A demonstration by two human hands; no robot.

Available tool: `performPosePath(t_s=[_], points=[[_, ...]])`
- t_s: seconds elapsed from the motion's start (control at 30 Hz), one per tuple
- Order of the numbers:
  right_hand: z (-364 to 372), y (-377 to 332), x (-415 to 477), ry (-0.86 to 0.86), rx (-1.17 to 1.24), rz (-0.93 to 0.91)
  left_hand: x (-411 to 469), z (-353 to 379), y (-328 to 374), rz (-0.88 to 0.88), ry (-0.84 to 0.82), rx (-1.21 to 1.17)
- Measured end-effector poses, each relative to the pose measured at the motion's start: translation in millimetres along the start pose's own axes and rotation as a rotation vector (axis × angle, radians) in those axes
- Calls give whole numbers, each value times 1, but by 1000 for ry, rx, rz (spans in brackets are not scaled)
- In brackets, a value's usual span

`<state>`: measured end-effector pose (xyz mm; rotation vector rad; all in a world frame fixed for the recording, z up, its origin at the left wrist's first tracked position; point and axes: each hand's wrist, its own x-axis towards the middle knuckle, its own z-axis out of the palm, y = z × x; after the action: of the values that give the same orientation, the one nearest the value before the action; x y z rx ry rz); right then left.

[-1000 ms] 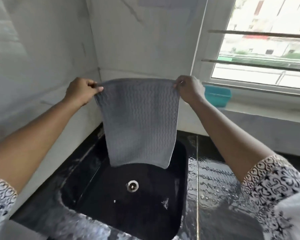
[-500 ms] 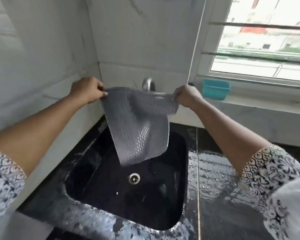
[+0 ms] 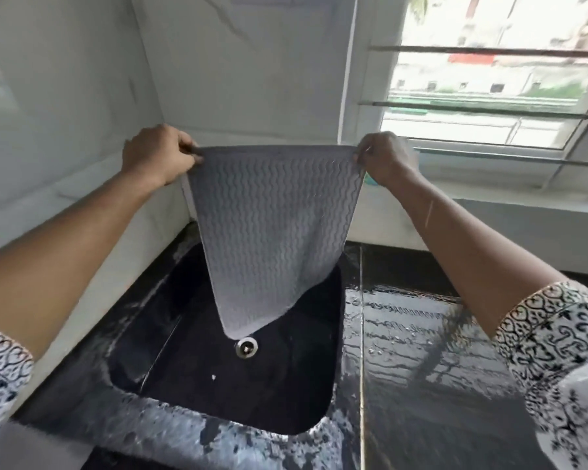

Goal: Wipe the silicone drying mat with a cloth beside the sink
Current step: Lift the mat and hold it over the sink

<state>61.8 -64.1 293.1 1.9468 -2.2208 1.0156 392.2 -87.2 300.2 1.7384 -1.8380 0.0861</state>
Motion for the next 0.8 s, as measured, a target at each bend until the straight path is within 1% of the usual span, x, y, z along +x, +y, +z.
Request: performPosePath(t_s=[0.1,0.3,0.47,0.53,0.63,0.7,0.8], points=[[-31,25,-5,23,5,-37,-10,-6,32,37,42,-63],[-110,87,-30,83,134,-81,-36,-20,105,149,121,-165],[-191,132,-66,139,203,-220,-67,-34,157,236,81,-282],[-221,148,-81,122,189,-264,-81,-41,172,268,14,-378],[-260,168,-104,67,233,-311,-98,-58,190,263,-149,-559],[-280,178,-119,38,271,-322,-104,-61,204,266,-217,-599],[-292,197,-130,-28,272,-282,-112,-56,227,271,-336,-653]])
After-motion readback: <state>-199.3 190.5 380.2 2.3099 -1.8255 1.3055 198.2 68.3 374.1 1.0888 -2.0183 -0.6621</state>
